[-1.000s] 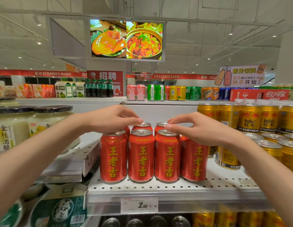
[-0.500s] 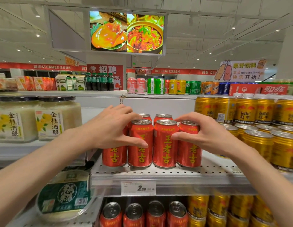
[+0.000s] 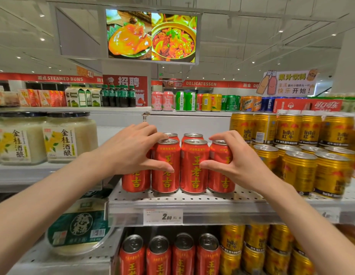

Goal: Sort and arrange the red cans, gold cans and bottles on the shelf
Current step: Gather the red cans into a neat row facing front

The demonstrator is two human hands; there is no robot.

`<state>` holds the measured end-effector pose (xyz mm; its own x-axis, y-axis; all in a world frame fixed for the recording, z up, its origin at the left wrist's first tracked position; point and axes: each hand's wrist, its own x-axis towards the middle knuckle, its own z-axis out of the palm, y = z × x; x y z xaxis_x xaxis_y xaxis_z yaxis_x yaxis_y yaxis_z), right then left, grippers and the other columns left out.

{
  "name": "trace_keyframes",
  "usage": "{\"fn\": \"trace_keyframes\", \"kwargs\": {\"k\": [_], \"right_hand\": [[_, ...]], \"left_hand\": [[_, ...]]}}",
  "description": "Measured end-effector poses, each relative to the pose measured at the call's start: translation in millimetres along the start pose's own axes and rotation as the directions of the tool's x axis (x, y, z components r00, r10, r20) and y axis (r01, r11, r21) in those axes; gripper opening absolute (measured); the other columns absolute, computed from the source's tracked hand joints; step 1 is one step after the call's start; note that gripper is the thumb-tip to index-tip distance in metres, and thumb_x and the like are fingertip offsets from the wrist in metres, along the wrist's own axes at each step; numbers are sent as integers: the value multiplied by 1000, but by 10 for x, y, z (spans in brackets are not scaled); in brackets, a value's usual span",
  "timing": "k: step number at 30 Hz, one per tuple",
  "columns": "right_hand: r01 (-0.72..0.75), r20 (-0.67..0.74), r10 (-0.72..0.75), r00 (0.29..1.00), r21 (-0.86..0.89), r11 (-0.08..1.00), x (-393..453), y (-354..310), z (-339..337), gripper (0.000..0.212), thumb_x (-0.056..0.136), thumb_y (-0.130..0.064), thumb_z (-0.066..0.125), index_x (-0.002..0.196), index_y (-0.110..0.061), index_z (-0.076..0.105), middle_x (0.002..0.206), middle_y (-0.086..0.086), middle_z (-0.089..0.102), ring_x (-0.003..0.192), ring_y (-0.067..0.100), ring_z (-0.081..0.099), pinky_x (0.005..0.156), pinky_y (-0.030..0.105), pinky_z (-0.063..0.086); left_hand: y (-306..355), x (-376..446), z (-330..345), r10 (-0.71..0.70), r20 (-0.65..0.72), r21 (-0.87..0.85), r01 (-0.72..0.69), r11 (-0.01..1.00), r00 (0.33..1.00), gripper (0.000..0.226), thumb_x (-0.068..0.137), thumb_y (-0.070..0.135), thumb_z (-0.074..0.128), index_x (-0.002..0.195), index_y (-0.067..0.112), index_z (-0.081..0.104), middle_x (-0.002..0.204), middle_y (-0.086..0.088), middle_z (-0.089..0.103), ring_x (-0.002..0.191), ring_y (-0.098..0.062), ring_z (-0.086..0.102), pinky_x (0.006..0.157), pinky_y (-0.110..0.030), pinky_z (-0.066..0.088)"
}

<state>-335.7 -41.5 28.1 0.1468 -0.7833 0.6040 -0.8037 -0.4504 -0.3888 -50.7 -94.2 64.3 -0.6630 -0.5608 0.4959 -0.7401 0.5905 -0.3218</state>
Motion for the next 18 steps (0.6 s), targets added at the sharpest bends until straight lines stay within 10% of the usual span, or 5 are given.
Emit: {"fn": "trace_keyframes", "kwargs": {"k": [10, 18], "right_hand": [[-153, -58, 159, 986, 94, 984, -290, -87, 37, 99, 75, -71, 63, 156, -39, 17, 160, -8, 32, 132, 7, 45, 109, 38, 46], [-285, -190, 359, 914, 332, 899, -1071, -218, 233, 62, 89, -44, 69, 146, -35, 46, 137, -18, 57, 124, 0, 56, 106, 30, 48]], "left_hand": [[128, -172, -17, 13, -178, -12, -15, 1000, 984, 82, 83, 84, 38, 137, 24, 53, 120, 0, 58, 109, -19, 50, 94, -39, 47], [752, -718, 132, -231, -380, -619, -61, 783, 896, 41, 91, 40, 67, 126, 19, 62, 108, 8, 65, 98, -7, 63, 85, -26, 52]]}}
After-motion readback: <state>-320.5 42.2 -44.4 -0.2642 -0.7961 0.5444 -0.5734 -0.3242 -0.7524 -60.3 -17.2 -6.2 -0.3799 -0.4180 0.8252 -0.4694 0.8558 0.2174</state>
